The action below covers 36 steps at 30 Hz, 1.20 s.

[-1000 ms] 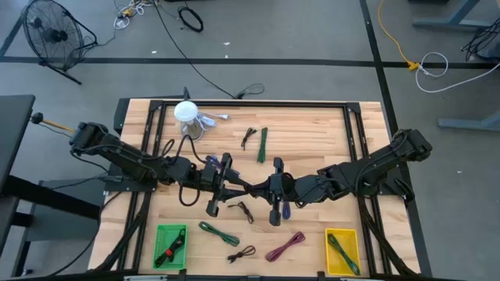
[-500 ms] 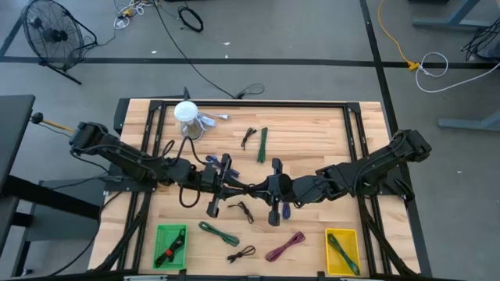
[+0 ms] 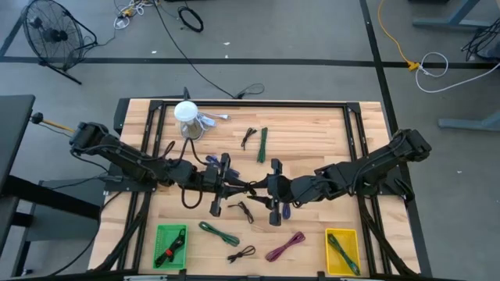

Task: Pick & Place USB Port
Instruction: Put the black charger cable into the green bin

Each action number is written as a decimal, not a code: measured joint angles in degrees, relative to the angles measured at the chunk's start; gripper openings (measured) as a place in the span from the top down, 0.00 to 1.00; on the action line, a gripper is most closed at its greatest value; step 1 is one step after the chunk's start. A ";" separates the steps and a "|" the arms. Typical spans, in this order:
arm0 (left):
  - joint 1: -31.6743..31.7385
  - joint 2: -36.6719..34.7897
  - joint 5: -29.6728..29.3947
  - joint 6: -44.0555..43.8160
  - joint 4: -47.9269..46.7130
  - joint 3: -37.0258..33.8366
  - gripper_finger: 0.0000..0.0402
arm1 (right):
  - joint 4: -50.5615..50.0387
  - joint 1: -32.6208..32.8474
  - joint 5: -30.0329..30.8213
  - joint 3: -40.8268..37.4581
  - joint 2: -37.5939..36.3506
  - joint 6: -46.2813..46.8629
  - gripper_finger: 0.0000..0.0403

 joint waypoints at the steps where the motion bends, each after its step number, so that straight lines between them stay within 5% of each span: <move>1: -0.35 -0.12 -0.50 -0.16 -0.76 -0.02 0.94 | -0.94 0.00 -0.02 0.00 -0.28 0.15 0.63; 14: -8.11 -6.07 -13.19 -8.53 -18.90 0.02 0.94 | -13.79 0.22 2.85 0.00 -2.64 7.52 0.54; 25: -31.19 -10.59 -29.69 -40.20 -45.71 -0.01 0.94 | -23.26 0.22 9.71 0.00 -2.83 16.94 0.54; 36: -50.93 -10.02 -32.86 -78.31 -57.53 -0.09 0.94 | -23.78 0.22 10.08 0.00 -2.83 18.04 0.54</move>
